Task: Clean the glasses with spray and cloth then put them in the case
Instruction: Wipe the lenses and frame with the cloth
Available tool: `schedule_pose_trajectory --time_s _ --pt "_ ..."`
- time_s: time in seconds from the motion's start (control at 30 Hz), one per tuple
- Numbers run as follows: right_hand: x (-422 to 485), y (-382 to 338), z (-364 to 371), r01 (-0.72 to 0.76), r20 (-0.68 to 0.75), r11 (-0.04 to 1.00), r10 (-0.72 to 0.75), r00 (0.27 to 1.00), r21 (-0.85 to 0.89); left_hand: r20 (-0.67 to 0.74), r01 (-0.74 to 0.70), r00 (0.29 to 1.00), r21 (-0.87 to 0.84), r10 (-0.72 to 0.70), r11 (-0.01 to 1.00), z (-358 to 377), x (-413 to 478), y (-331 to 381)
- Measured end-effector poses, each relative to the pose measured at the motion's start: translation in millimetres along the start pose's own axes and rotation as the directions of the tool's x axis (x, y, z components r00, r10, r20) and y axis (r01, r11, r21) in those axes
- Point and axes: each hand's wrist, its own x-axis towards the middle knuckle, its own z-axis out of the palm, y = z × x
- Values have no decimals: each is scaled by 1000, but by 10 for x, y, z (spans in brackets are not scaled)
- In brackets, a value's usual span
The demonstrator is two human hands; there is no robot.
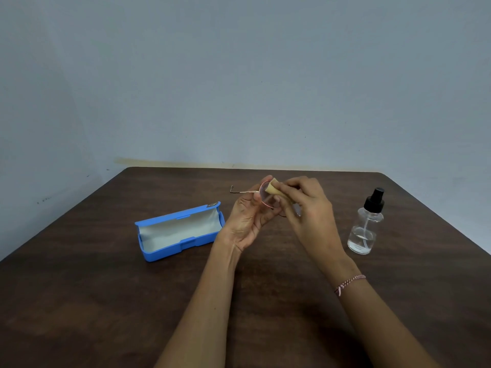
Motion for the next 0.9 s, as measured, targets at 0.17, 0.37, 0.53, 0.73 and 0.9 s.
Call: schedule_pose_trajectory --time_s 0.17,0.37,0.53,0.73,0.9 --pt "-6 -55 15 48 50 997 -51 997 67 -16 -25 1000 1 25 1000 -16 -2 11" --pt "12 -21 -39 56 0 998 -56 998 26 -5 -20 1000 -23 20 1000 -30 0 5" --pt "9 -70 -11 98 39 994 -100 994 39 24 -2 1000 1 2 1000 -6 -9 8" --pt "43 19 -92 104 91 993 -108 990 55 32 2 1000 -30 -1 1000 -26 -17 15" --pt "25 -58 -44 91 83 995 -94 992 41 36 -18 999 -39 19 999 -3 -21 14"
